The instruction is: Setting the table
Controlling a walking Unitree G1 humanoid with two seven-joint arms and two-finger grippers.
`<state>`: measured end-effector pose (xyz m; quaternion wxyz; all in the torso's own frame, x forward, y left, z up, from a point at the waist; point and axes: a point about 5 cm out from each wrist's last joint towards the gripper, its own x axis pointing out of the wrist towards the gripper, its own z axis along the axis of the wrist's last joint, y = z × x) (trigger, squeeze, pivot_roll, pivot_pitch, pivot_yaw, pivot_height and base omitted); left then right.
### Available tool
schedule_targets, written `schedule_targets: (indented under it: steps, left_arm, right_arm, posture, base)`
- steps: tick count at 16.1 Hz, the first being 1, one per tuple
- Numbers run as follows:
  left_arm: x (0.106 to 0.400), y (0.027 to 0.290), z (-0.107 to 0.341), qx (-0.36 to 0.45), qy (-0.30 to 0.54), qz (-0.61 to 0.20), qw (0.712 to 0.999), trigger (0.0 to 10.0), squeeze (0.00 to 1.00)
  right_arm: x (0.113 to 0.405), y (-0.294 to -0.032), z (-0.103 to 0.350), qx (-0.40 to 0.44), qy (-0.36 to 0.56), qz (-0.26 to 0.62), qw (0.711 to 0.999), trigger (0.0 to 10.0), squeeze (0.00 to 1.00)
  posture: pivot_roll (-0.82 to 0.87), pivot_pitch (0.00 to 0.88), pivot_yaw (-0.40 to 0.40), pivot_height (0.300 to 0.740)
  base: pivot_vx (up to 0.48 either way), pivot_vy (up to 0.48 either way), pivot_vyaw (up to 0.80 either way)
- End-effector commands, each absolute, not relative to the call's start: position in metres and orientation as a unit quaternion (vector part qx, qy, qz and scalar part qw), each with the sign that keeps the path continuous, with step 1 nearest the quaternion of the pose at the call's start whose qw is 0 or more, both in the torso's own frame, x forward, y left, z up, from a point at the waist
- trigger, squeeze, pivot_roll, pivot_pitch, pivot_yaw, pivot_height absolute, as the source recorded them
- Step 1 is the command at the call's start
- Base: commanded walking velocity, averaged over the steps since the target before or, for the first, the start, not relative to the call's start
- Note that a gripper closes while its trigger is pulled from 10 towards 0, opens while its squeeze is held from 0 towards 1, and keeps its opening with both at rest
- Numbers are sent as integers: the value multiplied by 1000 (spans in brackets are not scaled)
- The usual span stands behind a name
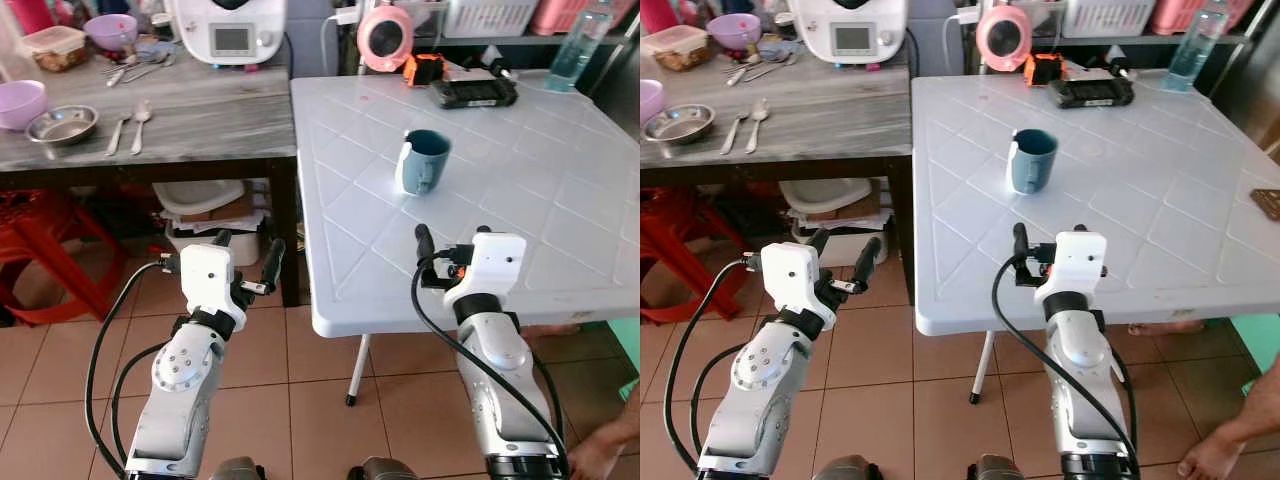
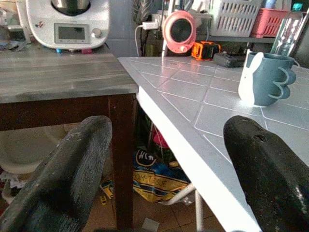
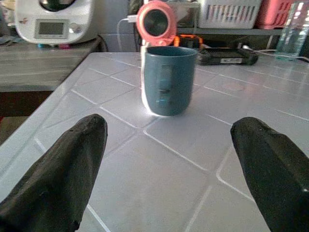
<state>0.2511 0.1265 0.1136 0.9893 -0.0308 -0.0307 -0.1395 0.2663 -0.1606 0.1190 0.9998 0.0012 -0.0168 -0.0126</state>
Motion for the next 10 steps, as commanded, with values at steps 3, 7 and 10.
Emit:
schedule_targets:
  steps: [3,7,10]
  left_arm:
    - [249,125,120,-34,-42,-151,987,10000,0]
    - [247,125,120,-36,-40,-153,987,10000,0]
    - [247,125,119,-34,-34,-152,987,10000,0]
  right_arm:
    - [266,-161,121,7,-14,-18,1000,10000,0]
    - [265,-161,121,7,-15,-17,1000,10000,0]
    - [265,-161,121,4,-14,-16,1000,10000,0]
  posture:
    - [24,6,18,740]
    - [25,12,18,740]
    - [25,15,17,740]
  base:
    - [87,0,-237]
    - [207,0,-555]
    - [0,0,0]
